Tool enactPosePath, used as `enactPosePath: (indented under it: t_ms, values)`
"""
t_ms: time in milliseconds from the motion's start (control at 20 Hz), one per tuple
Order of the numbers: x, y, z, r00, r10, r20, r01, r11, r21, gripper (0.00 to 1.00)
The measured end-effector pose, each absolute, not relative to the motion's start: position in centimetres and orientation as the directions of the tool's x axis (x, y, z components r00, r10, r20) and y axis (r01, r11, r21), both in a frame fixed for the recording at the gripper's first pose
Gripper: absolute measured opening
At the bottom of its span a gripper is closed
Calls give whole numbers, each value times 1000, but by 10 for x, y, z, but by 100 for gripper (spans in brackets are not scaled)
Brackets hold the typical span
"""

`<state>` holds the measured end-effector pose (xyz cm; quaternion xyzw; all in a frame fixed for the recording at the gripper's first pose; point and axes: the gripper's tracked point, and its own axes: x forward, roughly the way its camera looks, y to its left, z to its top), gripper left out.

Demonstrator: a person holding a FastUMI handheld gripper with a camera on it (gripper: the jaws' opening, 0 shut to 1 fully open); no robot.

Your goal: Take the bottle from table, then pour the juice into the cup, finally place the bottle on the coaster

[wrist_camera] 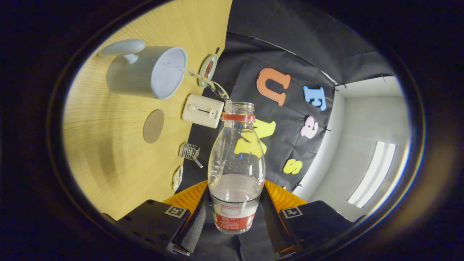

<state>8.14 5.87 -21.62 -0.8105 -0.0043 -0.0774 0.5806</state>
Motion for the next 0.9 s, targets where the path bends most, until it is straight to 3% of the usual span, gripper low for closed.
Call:
enactPosePath:
  t_ms: [900]
  values:
    - [74,70,-196,985,-60,161,126,-382,-915,80]
